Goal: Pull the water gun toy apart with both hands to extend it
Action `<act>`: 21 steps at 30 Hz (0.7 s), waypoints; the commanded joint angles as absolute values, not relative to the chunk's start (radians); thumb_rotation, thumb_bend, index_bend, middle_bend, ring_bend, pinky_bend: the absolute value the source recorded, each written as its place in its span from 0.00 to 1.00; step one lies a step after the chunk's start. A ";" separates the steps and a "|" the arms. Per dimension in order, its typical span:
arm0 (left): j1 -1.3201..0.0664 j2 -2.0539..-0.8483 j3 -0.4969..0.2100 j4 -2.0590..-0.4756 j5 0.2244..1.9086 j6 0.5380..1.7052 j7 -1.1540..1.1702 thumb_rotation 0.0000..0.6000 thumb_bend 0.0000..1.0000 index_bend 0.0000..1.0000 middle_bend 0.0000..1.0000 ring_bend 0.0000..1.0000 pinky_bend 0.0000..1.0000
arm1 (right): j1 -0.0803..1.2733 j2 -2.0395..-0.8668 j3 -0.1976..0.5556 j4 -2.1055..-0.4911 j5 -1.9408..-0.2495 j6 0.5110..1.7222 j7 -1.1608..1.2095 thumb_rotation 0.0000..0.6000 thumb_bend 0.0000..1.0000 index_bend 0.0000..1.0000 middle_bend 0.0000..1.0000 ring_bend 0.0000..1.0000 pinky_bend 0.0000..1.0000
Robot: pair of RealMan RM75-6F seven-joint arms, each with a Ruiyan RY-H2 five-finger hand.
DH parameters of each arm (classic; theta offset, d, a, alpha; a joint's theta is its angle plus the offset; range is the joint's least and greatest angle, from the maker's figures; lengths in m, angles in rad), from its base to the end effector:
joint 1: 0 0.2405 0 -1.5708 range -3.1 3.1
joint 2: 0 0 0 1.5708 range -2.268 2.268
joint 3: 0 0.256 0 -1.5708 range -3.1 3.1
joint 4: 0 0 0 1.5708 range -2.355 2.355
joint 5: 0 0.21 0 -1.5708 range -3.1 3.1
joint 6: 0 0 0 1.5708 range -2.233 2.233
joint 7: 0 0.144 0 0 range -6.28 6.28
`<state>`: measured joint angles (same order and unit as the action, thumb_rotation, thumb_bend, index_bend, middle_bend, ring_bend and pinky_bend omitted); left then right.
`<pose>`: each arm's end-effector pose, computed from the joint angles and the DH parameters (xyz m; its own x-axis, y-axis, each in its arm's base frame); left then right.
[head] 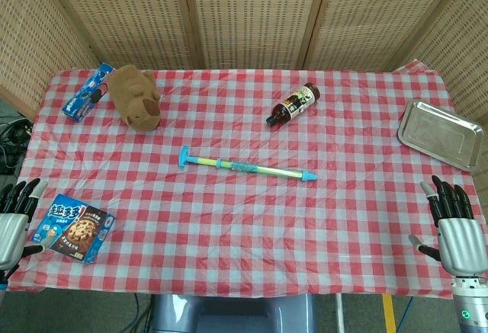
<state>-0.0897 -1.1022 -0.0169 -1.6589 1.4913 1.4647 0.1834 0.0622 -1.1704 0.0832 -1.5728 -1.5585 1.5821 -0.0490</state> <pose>-0.3071 0.1747 0.1534 0.5320 0.0541 0.8450 0.8466 -0.0155 -0.5320 -0.3027 -0.1800 0.1606 0.4244 0.1203 0.8975 -0.9013 -0.0394 0.4315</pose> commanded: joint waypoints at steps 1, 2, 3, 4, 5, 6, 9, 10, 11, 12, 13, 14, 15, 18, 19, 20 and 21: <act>-0.089 -1.102 -0.017 -1.662 1.489 1.463 0.188 1.00 0.08 0.00 0.00 0.00 0.00 | 0.063 -1.170 0.082 -1.573 -1.557 1.578 -0.048 1.00 0.11 0.00 0.00 0.00 0.00; -0.089 -1.102 -0.016 -1.664 1.489 1.464 0.191 1.00 0.08 0.00 0.00 0.00 0.00 | 0.064 -1.169 0.081 -1.573 -1.556 1.574 -0.046 1.00 0.11 0.00 0.00 0.00 0.00; -0.088 -1.101 -0.015 -1.667 1.489 1.463 0.192 1.00 0.08 0.00 0.00 0.00 0.00 | 0.064 -1.169 0.080 -1.573 -1.556 1.571 -0.044 1.00 0.11 0.00 0.00 0.00 0.00; -0.088 -1.099 -0.014 -1.670 1.489 1.462 0.194 1.00 0.08 0.00 0.00 0.00 0.00 | 0.065 -1.168 0.078 -1.573 -1.556 1.568 -0.042 1.00 0.11 0.00 0.00 0.00 0.00; -0.088 -1.099 -0.013 -1.671 1.489 1.461 0.195 1.00 0.08 0.00 0.00 0.00 0.00 | 0.065 -1.168 0.078 -1.574 -1.556 1.567 -0.042 1.00 0.11 0.00 0.00 0.00 0.00; -0.088 -1.098 -0.012 -1.673 1.490 1.460 0.196 1.00 0.08 0.00 0.00 0.00 0.00 | 0.065 -1.167 0.077 -1.574 -1.556 1.565 -0.042 1.00 0.11 0.00 0.00 0.00 0.00; -0.091 -1.098 -0.009 -1.678 1.494 1.455 0.201 1.00 0.08 0.00 0.00 0.00 0.00 | 0.066 -1.165 0.076 -1.580 -1.558 1.563 -0.039 1.00 0.11 0.00 0.00 0.00 0.00; -0.092 -1.098 -0.009 -1.679 1.493 1.453 0.201 1.00 0.08 0.00 0.00 0.00 0.00 | 0.067 -1.164 0.076 -1.582 -1.557 1.561 -0.038 1.00 0.11 0.00 0.00 0.00 0.00; -0.092 -1.098 -0.010 -1.679 1.493 1.451 0.201 1.00 0.08 0.00 0.00 0.00 0.00 | 0.067 -1.163 0.076 -1.584 -1.556 1.560 -0.038 1.00 0.11 0.00 0.00 0.00 0.00; -0.093 -1.099 -0.010 -1.679 1.491 1.449 0.202 1.00 0.08 0.00 0.00 0.00 0.00 | 0.067 -1.163 0.077 -1.585 -1.555 1.559 -0.038 1.00 0.11 0.00 0.00 0.00 0.00; -0.094 -1.100 -0.010 -1.678 1.488 1.445 0.205 1.00 0.08 0.00 0.00 0.00 0.00 | 0.068 -1.162 0.077 -1.585 -1.553 1.556 -0.038 1.00 0.11 0.00 0.00 0.00 0.00; -0.095 -1.102 -0.011 -1.677 1.486 1.443 0.207 1.00 0.08 0.00 0.00 0.00 0.00 | 0.069 -1.162 0.078 -1.585 -1.551 1.555 -0.038 1.00 0.11 0.00 0.00 0.00 0.00; -0.096 -1.103 -0.012 -1.677 1.484 1.442 0.208 1.00 0.08 0.00 0.00 0.00 0.00 | 0.069 -1.162 0.079 -1.585 -1.549 1.553 -0.038 1.00 0.11 0.00 0.00 0.00 0.00; -0.098 -1.105 -0.014 -1.676 1.479 1.438 0.210 1.00 0.08 0.00 0.00 0.00 0.00 | 0.070 -1.163 0.079 -1.585 -1.548 1.551 -0.036 1.00 0.11 0.00 0.00 0.00 0.00; -0.099 -1.106 -0.015 -1.676 1.477 1.437 0.210 1.00 0.08 0.00 0.00 0.00 0.00 | 0.070 -1.164 0.078 -1.584 -1.549 1.551 -0.036 1.00 0.11 0.00 0.00 0.00 0.00; -0.099 -1.107 -0.015 -1.676 1.476 1.436 0.211 1.00 0.08 0.00 0.00 0.00 0.00 | 0.071 -1.165 0.078 -1.582 -1.550 1.550 -0.037 1.00 0.11 0.00 0.00 0.00 0.00; -0.100 -1.107 -0.015 -1.676 1.476 1.436 0.211 1.00 0.08 0.00 0.00 0.00 0.00 | 0.071 -1.165 0.078 -1.582 -1.550 1.550 -0.037 1.00 0.11 0.00 0.00 0.00 0.00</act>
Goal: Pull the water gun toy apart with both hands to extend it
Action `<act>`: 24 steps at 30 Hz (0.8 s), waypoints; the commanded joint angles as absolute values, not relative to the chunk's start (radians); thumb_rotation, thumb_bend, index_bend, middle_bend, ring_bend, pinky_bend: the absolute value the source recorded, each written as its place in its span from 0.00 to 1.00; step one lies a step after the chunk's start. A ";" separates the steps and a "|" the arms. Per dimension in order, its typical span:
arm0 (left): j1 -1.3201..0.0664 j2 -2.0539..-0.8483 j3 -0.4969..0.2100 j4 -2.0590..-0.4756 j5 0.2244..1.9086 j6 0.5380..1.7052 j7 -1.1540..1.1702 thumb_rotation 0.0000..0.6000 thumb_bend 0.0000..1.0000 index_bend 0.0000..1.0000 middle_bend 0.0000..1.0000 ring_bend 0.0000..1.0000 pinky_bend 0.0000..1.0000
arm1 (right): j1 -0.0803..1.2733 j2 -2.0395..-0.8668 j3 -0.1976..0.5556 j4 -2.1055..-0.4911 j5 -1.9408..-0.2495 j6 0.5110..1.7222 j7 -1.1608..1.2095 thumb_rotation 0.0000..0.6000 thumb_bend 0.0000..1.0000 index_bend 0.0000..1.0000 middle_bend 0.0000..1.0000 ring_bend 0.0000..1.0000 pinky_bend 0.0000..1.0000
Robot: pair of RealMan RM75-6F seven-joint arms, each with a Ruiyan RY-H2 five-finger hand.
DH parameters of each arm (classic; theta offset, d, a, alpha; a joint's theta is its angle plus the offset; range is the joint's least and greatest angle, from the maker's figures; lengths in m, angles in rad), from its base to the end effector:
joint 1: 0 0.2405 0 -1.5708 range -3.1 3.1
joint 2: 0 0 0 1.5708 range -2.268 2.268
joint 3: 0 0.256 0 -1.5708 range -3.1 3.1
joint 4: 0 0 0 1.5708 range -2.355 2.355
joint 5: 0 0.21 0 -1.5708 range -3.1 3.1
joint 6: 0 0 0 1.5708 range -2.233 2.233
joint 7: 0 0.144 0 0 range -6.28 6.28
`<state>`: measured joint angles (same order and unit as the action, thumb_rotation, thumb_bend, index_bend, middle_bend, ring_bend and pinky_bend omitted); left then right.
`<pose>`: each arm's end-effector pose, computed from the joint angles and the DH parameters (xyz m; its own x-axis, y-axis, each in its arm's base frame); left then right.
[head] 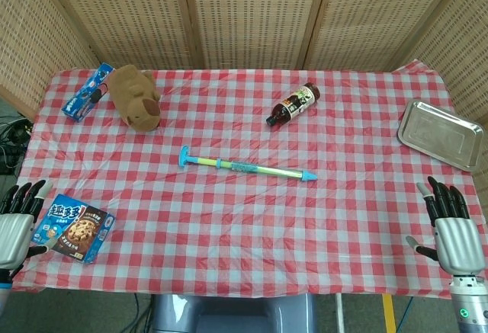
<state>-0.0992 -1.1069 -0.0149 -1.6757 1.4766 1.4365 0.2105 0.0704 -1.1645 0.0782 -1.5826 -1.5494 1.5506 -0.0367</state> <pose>-0.3051 0.1766 0.1470 0.5355 0.0827 0.8405 0.8440 -0.0180 -0.5360 -0.3031 -0.1819 0.1572 0.4119 0.0864 0.9071 -0.9083 -0.0415 0.4163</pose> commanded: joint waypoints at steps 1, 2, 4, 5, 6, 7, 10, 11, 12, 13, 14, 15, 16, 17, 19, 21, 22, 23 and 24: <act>-0.101 -1.108 -0.015 -1.677 1.477 1.435 0.212 1.00 0.08 0.00 0.00 0.00 0.00 | 0.071 -1.166 0.078 -1.580 -1.550 1.549 -0.037 1.00 0.11 0.00 0.00 0.00 0.00; -0.101 -1.108 -0.015 -1.678 1.479 1.436 0.212 1.00 0.08 0.00 0.00 0.00 0.00 | 0.072 -1.167 0.078 -1.579 -1.549 1.547 -0.036 1.00 0.11 0.00 0.00 0.00 0.00; -0.101 -1.109 -0.015 -1.680 1.481 1.438 0.212 1.00 0.08 0.00 0.00 0.00 0.00 | 0.072 -1.167 0.077 -1.578 -1.549 1.546 -0.035 1.00 0.11 0.00 0.00 0.00 0.00; -0.101 -1.109 -0.016 -1.681 1.483 1.440 0.211 1.00 0.08 0.00 0.00 0.00 0.00 | 0.073 -1.167 0.077 -1.577 -1.549 1.545 -0.034 1.00 0.11 0.00 0.00 0.00 0.00; -0.101 -1.109 -0.016 -1.682 1.486 1.443 0.209 1.00 0.08 0.00 0.00 0.00 0.00 | 0.073 -1.167 0.077 -1.577 -1.549 1.545 -0.033 1.00 0.11 0.00 0.00 0.00 0.00; -0.100 -1.109 -0.017 -1.683 1.489 1.447 0.206 1.00 0.08 0.00 0.00 0.00 0.00 | 0.073 -1.167 0.077 -1.576 -1.549 1.544 -0.031 1.00 0.11 0.00 0.00 0.00 0.00; -0.099 -1.114 -0.022 -1.684 1.500 1.464 0.196 1.00 0.08 0.00 0.00 0.00 0.00 | 0.072 -1.166 0.076 -1.576 -1.549 1.544 -0.020 1.00 0.11 0.00 0.00 0.00 0.00; -0.103 -1.119 -0.033 -1.684 1.503 1.474 0.204 1.00 0.08 0.00 0.00 0.00 0.00 | 0.072 -1.165 0.078 -1.577 -1.547 1.546 -0.013 1.00 0.11 0.00 0.00 0.00 0.00; -0.114 -1.122 -0.050 -1.691 1.494 1.472 0.230 1.00 0.08 0.00 0.00 0.00 0.00 | 0.072 -1.165 0.079 -1.576 -1.547 1.547 -0.007 1.00 0.11 0.00 0.00 0.00 0.00; -0.128 -1.125 -0.069 -1.706 1.477 1.465 0.255 1.00 0.08 0.00 0.00 0.00 0.00 | 0.074 -1.165 0.080 -1.574 -1.549 1.547 -0.003 1.00 0.11 0.00 0.00 0.00 0.00; -0.139 -1.125 -0.084 -1.717 1.466 1.460 0.271 1.00 0.09 0.00 0.00 0.00 0.00 | 0.075 -1.165 0.080 -1.572 -1.549 1.545 -0.001 1.00 0.11 0.00 0.00 0.00 0.00; -0.153 -1.124 -0.101 -1.729 1.452 1.451 0.286 1.00 0.09 0.00 0.00 0.00 0.00 | 0.076 -1.165 0.080 -1.571 -1.550 1.543 0.001 1.00 0.11 0.00 0.00 0.00 0.00; -0.171 -1.124 -0.123 -1.745 1.430 1.439 0.306 1.00 0.09 0.00 0.00 0.00 0.00 | 0.078 -1.166 0.080 -1.570 -1.548 1.539 0.003 1.00 0.11 0.00 0.00 0.00 0.00; -0.185 -1.124 -0.139 -1.755 1.414 1.428 0.322 1.00 0.09 0.00 0.00 0.00 0.00 | 0.079 -1.166 0.080 -1.569 -1.546 1.535 0.005 1.00 0.11 0.00 0.00 0.00 0.00; -0.217 -1.128 -0.170 -1.770 1.382 1.403 0.351 1.00 0.09 0.00 0.00 0.00 0.00 | 0.082 -1.166 0.081 -1.568 -1.542 1.530 0.006 1.00 0.11 0.00 0.00 0.00 0.00; -0.261 -1.140 -0.205 -1.778 1.333 1.361 0.393 1.00 0.09 0.00 0.00 0.00 0.01 | 0.085 -1.168 0.084 -1.565 -1.538 1.526 0.008 1.00 0.11 0.00 0.00 0.00 0.00; -0.291 -1.153 -0.224 -1.777 1.299 1.328 0.415 1.00 0.10 0.00 0.01 0.02 0.03 | 0.086 -1.170 0.086 -1.562 -1.536 1.524 0.009 1.00 0.11 0.00 0.00 0.00 0.00; -0.314 -1.163 -0.237 -1.773 1.276 1.306 0.432 1.00 0.12 0.02 0.06 0.09 0.08 | 0.087 -1.171 0.086 -1.560 -1.534 1.523 0.010 1.00 0.11 0.00 0.00 0.00 0.00; -0.335 -1.175 -0.248 -1.765 1.257 1.287 0.447 1.00 0.14 0.06 0.14 0.16 0.14 | 0.087 -1.172 0.087 -1.559 -1.532 1.522 0.012 1.00 0.11 0.00 0.00 0.00 0.00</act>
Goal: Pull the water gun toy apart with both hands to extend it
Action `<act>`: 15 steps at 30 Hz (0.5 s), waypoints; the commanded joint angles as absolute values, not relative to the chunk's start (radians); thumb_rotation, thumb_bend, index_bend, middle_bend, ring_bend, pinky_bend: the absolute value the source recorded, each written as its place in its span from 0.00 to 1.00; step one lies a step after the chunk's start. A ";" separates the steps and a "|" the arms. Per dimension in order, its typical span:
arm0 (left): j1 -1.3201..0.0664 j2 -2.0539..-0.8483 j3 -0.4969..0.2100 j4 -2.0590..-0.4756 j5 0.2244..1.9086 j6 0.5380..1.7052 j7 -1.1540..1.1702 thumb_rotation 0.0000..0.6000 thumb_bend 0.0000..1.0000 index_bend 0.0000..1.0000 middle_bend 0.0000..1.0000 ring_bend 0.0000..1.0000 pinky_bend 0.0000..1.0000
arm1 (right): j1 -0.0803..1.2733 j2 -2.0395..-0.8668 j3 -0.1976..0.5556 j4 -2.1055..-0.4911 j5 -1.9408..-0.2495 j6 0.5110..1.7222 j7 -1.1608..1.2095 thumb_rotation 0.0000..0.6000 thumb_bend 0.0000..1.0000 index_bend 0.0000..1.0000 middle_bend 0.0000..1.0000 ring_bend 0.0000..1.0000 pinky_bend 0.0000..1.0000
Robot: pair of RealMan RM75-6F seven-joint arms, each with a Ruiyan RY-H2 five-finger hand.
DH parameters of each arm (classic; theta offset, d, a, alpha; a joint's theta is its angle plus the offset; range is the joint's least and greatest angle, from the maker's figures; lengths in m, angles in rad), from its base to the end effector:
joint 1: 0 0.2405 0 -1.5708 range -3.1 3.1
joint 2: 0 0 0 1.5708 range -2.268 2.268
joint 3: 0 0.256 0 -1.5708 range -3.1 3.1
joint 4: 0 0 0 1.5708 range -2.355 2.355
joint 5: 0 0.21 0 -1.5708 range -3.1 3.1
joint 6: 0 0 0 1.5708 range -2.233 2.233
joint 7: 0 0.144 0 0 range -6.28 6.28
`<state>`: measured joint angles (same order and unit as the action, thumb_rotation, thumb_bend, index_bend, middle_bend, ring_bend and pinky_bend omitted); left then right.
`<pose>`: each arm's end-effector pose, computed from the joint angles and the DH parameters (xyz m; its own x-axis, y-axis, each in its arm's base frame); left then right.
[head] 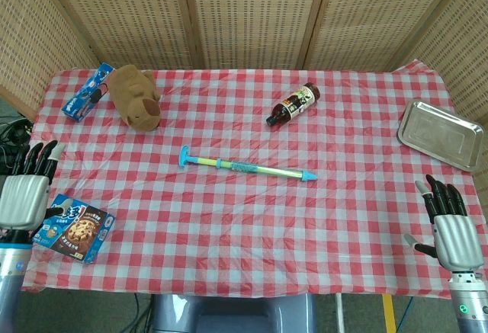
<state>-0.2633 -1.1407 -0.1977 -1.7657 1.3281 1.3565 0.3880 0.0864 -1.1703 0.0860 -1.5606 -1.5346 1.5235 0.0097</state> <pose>-0.2506 0.2556 0.1498 0.5422 -0.0529 0.8386 0.8378 -0.0416 -0.5444 -0.3068 -0.1890 0.1557 0.3836 0.0725 0.9206 -0.9210 -0.0431 0.3872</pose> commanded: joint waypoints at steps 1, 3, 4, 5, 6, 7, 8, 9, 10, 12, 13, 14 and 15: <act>-0.353 -1.187 -0.256 -1.759 1.238 1.270 0.460 1.00 0.18 0.12 0.26 0.29 0.24 | 0.088 -1.172 0.088 -1.558 -1.530 1.520 0.015 1.00 0.11 0.00 0.00 0.00 0.00; -0.398 -1.218 -0.273 -1.740 1.198 1.230 0.490 1.00 0.22 0.20 0.46 0.46 0.37 | 0.089 -1.173 0.092 -1.555 -1.525 1.519 0.024 1.00 0.11 0.00 0.00 0.00 0.00; -0.418 -1.233 -0.282 -1.729 1.176 1.214 0.504 1.00 0.23 0.23 0.52 0.51 0.41 | 0.090 -1.174 0.093 -1.553 -1.524 1.519 0.028 1.00 0.11 0.01 0.00 0.00 0.00; -0.437 -1.246 -0.289 -1.720 1.159 1.199 0.515 1.00 0.23 0.26 0.58 0.55 0.46 | 0.091 -1.175 0.095 -1.550 -1.522 1.519 0.032 1.00 0.11 0.01 0.00 0.00 0.00; -0.463 -1.262 -0.299 -1.708 1.137 1.177 0.525 1.00 0.23 0.27 0.61 0.58 0.48 | 0.091 -1.177 0.097 -1.545 -1.519 1.520 0.036 1.00 0.11 0.01 0.00 0.00 0.00; -0.483 -1.274 -0.308 -1.699 1.117 1.159 0.532 1.00 0.23 0.29 0.65 0.61 0.52 | 0.092 -1.179 0.099 -1.540 -1.516 1.519 0.038 1.00 0.11 0.02 0.00 0.00 0.00; -0.497 -1.281 -0.314 -1.694 1.102 1.147 0.537 1.00 0.23 0.31 0.69 0.64 0.56 | 0.093 -1.180 0.101 -1.537 -1.514 1.518 0.040 1.00 0.11 0.02 0.00 0.00 0.00; -0.511 -1.288 -0.320 -1.689 1.087 1.135 0.542 1.00 0.23 0.32 0.71 0.66 0.58 | 0.093 -1.180 0.102 -1.534 -1.511 1.516 0.042 1.00 0.11 0.02 0.00 0.00 0.00; -0.532 -1.299 -0.329 -1.680 1.065 1.118 0.551 1.00 0.23 0.35 0.75 0.69 0.61 | 0.094 -1.182 0.104 -1.530 -1.506 1.514 0.045 1.00 0.11 0.02 0.00 0.00 0.00; -0.567 -1.319 -0.343 -1.662 1.023 1.091 0.570 1.00 0.23 0.39 0.80 0.74 0.66 | 0.096 -1.183 0.107 -1.524 -1.496 1.508 0.052 1.00 0.11 0.03 0.00 0.00 0.00; -0.582 -1.326 -0.348 -1.654 1.005 1.081 0.579 1.00 0.23 0.41 0.82 0.76 0.68 | 0.097 -1.183 0.108 -1.521 -1.493 1.505 0.056 1.00 0.11 0.03 0.00 0.00 0.00; -0.604 -1.337 -0.355 -1.642 0.977 1.065 0.596 1.00 0.24 0.44 0.84 0.78 0.69 | 0.097 -1.184 0.110 -1.518 -1.487 1.501 0.061 1.00 0.11 0.03 0.00 0.00 0.00; -0.626 -1.347 -0.360 -1.629 0.949 1.050 0.615 1.00 0.24 0.47 0.87 0.80 0.71 | 0.098 -1.183 0.112 -1.515 -1.483 1.497 0.066 1.00 0.11 0.04 0.00 0.00 0.00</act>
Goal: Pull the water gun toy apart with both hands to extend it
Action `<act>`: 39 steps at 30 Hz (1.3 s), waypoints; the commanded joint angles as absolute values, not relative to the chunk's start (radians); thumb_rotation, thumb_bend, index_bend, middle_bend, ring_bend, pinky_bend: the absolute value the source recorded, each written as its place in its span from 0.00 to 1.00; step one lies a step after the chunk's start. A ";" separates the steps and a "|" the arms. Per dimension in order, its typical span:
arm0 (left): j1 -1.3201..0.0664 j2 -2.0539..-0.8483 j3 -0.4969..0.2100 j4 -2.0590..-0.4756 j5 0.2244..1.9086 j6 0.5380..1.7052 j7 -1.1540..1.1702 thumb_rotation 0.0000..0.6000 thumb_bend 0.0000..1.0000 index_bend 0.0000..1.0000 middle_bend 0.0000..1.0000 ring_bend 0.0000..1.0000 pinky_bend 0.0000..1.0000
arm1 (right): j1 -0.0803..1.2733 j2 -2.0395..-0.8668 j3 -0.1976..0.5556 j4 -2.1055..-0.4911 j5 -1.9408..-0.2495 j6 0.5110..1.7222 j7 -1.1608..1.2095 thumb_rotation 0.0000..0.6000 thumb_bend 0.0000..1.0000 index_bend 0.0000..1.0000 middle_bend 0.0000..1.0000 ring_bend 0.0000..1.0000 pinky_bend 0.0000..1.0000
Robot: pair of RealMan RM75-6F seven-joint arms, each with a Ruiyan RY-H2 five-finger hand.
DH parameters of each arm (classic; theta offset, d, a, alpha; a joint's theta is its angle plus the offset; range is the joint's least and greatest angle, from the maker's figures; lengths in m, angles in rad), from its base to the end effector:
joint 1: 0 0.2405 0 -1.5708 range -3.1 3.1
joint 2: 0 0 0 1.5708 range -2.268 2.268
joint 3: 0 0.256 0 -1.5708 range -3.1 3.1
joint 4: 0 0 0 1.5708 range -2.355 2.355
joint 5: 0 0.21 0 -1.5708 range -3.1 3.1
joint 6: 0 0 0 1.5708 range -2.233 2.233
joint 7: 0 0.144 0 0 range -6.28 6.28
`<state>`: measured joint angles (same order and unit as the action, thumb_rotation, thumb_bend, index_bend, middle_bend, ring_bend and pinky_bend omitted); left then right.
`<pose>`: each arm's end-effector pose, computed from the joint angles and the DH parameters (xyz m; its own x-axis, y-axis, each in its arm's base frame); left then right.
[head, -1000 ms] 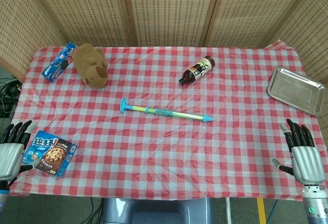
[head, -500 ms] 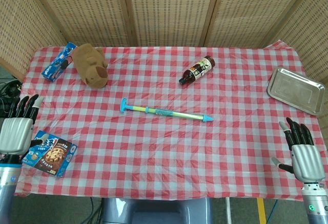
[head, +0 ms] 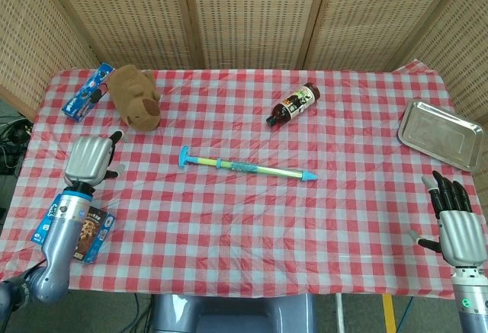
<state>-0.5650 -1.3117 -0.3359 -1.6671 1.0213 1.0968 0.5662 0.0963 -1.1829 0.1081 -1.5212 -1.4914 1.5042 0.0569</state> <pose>-0.1865 0.3500 0.0948 0.5219 0.0482 0.8517 0.8491 -0.1254 -0.5132 -0.3165 -0.1973 0.1587 0.3601 0.0813 0.9294 -0.9322 -0.0080 0.3619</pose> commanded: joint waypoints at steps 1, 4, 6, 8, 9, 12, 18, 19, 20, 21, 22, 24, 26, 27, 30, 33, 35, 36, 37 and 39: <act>-0.655 -1.361 -0.365 -1.613 0.911 1.032 0.640 1.00 0.25 0.49 0.90 0.82 0.72 | 0.099 -1.183 0.113 -1.511 -1.477 1.493 0.072 1.00 0.11 0.04 0.00 0.00 0.00; -0.766 -1.423 -0.376 -1.520 0.767 0.960 0.741 1.00 0.25 0.50 0.92 0.84 0.74 | 0.099 -1.181 0.119 -1.494 -1.451 1.477 0.100 1.00 0.11 0.05 0.00 0.00 0.00; -0.808 -1.451 -0.369 -1.480 0.717 0.956 0.788 1.00 0.25 0.49 0.92 0.85 0.74 | 0.099 -1.181 0.120 -1.488 -1.447 1.472 0.112 1.00 0.11 0.06 0.00 0.00 0.00; -0.848 -1.482 -0.360 -1.441 0.677 0.954 0.824 1.00 0.25 0.49 0.92 0.85 0.74 | 0.100 -1.180 0.121 -1.482 -1.445 1.469 0.121 1.00 0.11 0.06 0.00 0.00 0.00; -0.861 -1.493 -0.357 -1.427 0.664 0.954 0.832 1.00 0.25 0.50 0.92 0.85 0.74 | 0.100 -1.180 0.121 -1.480 -1.444 1.468 0.124 1.00 0.11 0.06 0.00 0.00 0.00; -0.905 -1.537 -0.348 -1.371 0.626 0.942 0.850 1.00 0.25 0.52 0.92 0.85 0.74 | 0.101 -1.180 0.122 -1.475 -1.442 1.465 0.137 1.00 0.11 0.06 0.00 0.00 0.00; -0.983 -1.618 -0.333 -1.273 0.545 0.896 0.867 1.00 0.25 0.52 0.92 0.85 0.74 | 0.104 -1.180 0.122 -1.465 -1.433 1.449 0.157 1.00 0.11 0.06 0.00 0.00 0.00; -0.996 -1.633 -0.329 -1.255 0.530 0.889 0.872 1.00 0.25 0.51 0.92 0.85 0.74 | 0.105 -1.180 0.122 -1.463 -1.431 1.445 0.161 1.00 0.11 0.06 0.00 0.00 0.00; -1.007 -1.642 -0.327 -1.242 0.515 0.881 0.877 1.00 0.25 0.50 0.92 0.85 0.74 | 0.105 -1.180 0.122 -1.462 -1.430 1.443 0.163 1.00 0.11 0.06 0.00 0.00 0.00; -1.016 -1.650 -0.326 -1.231 0.498 0.873 0.881 1.00 0.25 0.50 0.92 0.85 0.74 | 0.105 -1.180 0.122 -1.461 -1.430 1.442 0.165 1.00 0.11 0.06 0.00 0.00 0.00; -1.025 -1.655 -0.324 -1.223 0.483 0.868 0.886 1.00 0.25 0.48 0.92 0.85 0.74 | 0.106 -1.180 0.122 -1.461 -1.430 1.441 0.168 1.00 0.11 0.06 0.00 0.00 0.00; -1.036 -1.661 -0.322 -1.213 0.465 0.859 0.891 1.00 0.25 0.47 0.92 0.85 0.74 | 0.106 -1.180 0.121 -1.460 -1.431 1.441 0.170 1.00 0.11 0.06 0.00 0.00 0.00; -1.058 -1.673 -0.318 -1.193 0.434 0.845 0.903 1.00 0.26 0.44 0.92 0.85 0.74 | 0.106 -1.181 0.120 -1.458 -1.433 1.441 0.175 1.00 0.11 0.06 0.00 0.00 0.00; -1.071 -1.680 -0.318 -1.182 0.413 0.834 0.910 1.00 0.26 0.43 0.92 0.85 0.74 | 0.107 -1.182 0.120 -1.457 -1.433 1.439 0.178 1.00 0.11 0.06 0.00 0.00 0.00; -1.105 -1.699 -0.317 -1.150 0.361 0.810 0.924 1.00 0.26 0.41 0.92 0.85 0.74 | 0.109 -1.183 0.120 -1.452 -1.432 1.435 0.185 1.00 0.11 0.06 0.00 0.00 0.00; -1.128 -1.718 -0.311 -1.123 0.337 0.799 0.927 1.00 0.26 0.41 0.92 0.85 0.74 | 0.110 -1.185 0.120 -1.448 -1.430 1.430 0.189 1.00 0.11 0.07 0.00 0.00 0.00; -1.140 -1.728 -0.306 -1.108 0.326 0.790 0.926 1.00 0.26 0.42 0.92 0.85 0.74 | 0.111 -1.186 0.120 -1.447 -1.429 1.428 0.192 1.00 0.11 0.07 0.00 0.00 0.00; -1.144 -1.731 -0.304 -1.103 0.322 0.787 0.926 1.00 0.26 0.42 0.92 0.85 0.74 | 0.111 -1.185 0.120 -1.447 -1.429 1.427 0.194 1.00 0.11 0.07 0.00 0.00 0.00; -1.149 -1.736 -0.302 -1.096 0.317 0.783 0.924 1.00 0.26 0.43 0.92 0.85 0.74 | 0.111 -1.185 0.119 -1.447 -1.429 1.427 0.195 1.00 0.11 0.07 0.00 0.00 0.00; -1.160 -1.747 -0.298 -1.079 0.309 0.776 0.920 1.00 0.26 0.44 0.92 0.85 0.74 | 0.111 -1.185 0.118 -1.448 -1.431 1.427 0.197 1.00 0.11 0.07 0.00 0.00 0.00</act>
